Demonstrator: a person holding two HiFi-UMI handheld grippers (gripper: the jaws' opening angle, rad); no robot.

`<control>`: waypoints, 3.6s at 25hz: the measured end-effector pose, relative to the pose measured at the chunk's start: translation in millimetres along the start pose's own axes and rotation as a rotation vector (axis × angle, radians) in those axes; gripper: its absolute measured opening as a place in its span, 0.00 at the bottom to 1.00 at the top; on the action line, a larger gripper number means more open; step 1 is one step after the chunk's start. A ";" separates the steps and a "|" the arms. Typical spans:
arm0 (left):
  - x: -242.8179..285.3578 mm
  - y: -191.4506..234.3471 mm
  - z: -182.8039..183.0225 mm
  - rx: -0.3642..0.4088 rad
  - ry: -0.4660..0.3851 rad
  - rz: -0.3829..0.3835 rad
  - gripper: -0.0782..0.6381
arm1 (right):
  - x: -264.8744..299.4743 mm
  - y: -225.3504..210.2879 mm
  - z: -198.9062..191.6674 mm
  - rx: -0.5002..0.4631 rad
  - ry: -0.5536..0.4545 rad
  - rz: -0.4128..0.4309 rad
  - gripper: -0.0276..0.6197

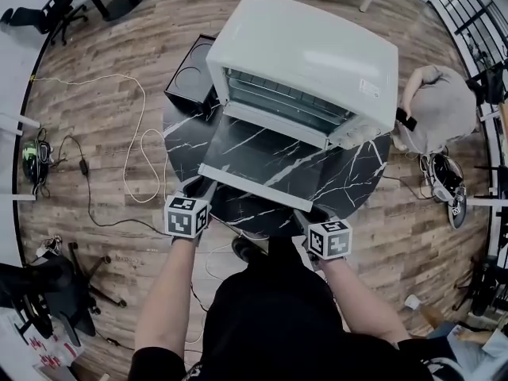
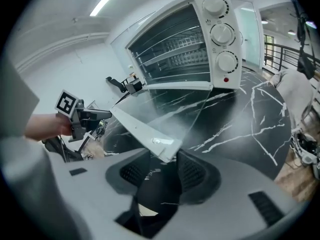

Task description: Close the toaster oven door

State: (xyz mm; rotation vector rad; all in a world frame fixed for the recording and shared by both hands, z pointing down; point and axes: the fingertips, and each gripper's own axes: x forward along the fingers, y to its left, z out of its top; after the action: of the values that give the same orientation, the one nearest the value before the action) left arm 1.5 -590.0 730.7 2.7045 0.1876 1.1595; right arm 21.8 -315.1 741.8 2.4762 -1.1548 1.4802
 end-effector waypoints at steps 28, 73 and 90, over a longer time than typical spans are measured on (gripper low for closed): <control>-51.5 -33.1 168.8 0.065 -0.286 -0.015 0.32 | -105.8 16.3 160.6 -0.108 -0.381 0.025 0.23; -67.4 -55.4 303.7 0.190 -0.529 -0.018 0.27 | -152.6 -4.8 263.5 -0.185 -0.609 -0.037 0.06; -209.6 -76.0 247.2 0.284 -0.597 0.041 0.11 | -211.6 131.1 282.4 -0.478 -0.704 0.164 0.05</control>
State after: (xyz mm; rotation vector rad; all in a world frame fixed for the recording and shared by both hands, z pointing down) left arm 34.4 -587.3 399.4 3.1704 0.2165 0.3058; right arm 95.6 -395.7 381.5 2.6185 -1.5872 0.2325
